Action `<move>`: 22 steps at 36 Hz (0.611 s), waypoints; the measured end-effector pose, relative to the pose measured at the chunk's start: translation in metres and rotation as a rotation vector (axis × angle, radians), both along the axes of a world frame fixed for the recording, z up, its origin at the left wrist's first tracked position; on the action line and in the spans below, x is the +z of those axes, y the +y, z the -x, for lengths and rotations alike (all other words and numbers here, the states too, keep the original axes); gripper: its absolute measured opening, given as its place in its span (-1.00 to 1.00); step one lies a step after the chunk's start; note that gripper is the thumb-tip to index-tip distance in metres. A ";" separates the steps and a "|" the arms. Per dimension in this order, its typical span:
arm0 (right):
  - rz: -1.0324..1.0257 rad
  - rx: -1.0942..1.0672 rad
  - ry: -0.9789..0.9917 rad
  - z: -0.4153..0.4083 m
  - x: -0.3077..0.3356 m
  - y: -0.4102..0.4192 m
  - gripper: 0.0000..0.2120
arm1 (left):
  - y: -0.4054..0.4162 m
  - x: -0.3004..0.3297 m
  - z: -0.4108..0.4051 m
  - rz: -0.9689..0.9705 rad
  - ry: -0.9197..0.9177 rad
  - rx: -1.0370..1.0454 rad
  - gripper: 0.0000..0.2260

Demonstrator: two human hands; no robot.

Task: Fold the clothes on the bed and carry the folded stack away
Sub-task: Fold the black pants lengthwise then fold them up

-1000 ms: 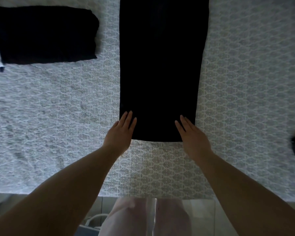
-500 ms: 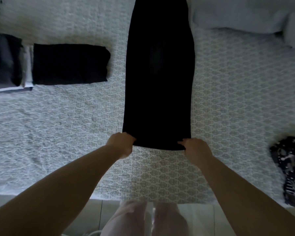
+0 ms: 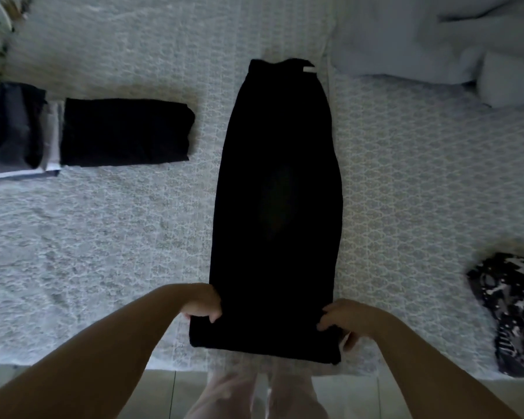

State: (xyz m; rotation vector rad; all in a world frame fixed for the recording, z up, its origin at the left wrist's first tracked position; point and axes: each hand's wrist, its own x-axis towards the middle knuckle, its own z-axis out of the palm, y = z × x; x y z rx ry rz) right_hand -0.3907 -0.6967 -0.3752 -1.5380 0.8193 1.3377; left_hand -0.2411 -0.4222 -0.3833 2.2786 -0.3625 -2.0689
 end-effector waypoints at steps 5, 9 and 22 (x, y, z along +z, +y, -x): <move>0.042 -0.737 -0.303 0.003 0.007 -0.016 -0.81 | -0.003 -0.006 -0.016 0.266 -0.422 0.862 -0.69; 0.065 -0.528 -0.296 0.009 -0.006 0.000 -0.76 | -0.011 -0.015 -0.001 0.249 -0.315 1.206 -0.56; 0.232 -0.443 -0.287 0.035 -0.050 0.027 -0.64 | 0.016 -0.057 0.052 0.004 -0.368 0.780 -0.58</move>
